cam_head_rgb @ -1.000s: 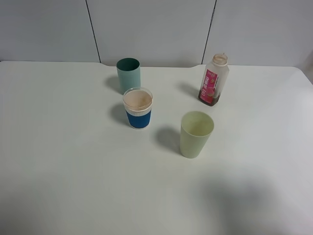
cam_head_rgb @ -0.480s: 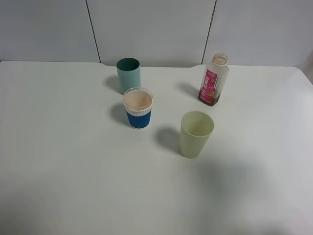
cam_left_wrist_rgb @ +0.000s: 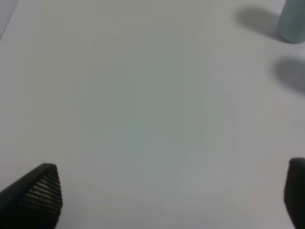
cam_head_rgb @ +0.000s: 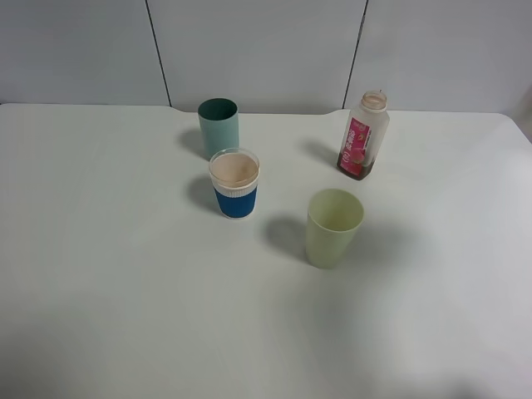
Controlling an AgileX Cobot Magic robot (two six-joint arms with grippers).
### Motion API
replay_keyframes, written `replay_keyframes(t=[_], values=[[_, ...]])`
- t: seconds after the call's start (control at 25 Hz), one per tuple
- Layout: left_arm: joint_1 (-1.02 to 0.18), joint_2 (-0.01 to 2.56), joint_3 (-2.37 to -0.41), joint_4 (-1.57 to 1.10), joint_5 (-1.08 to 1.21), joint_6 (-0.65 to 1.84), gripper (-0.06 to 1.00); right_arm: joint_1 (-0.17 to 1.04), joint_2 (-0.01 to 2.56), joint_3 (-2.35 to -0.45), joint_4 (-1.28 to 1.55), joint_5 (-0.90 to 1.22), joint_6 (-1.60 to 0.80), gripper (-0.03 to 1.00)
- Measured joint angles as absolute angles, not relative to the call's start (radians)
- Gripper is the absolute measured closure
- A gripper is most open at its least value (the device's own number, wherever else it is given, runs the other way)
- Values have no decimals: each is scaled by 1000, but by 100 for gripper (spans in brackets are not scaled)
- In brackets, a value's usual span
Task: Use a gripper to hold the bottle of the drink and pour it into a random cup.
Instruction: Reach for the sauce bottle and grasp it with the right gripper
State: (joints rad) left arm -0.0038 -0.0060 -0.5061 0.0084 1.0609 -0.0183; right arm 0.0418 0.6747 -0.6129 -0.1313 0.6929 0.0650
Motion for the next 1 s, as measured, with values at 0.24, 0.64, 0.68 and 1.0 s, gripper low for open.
replay_keyframes(t=[0.24,0.64,0.68,1.0], values=[[-4,-6,-506,8,1061,-18,2,42,871,-613,-131,572,65,7],[-4,-6,-506,8,1061,-18,2,42,1187,-614,-169,335,65,7],[-4,-6,-506,8,1061,-18,2,42,1209,-614,-180,302,65,7],[-4,-6,-506,8,1061,-18,2,42,1414,-614,-273,74,65,7]])
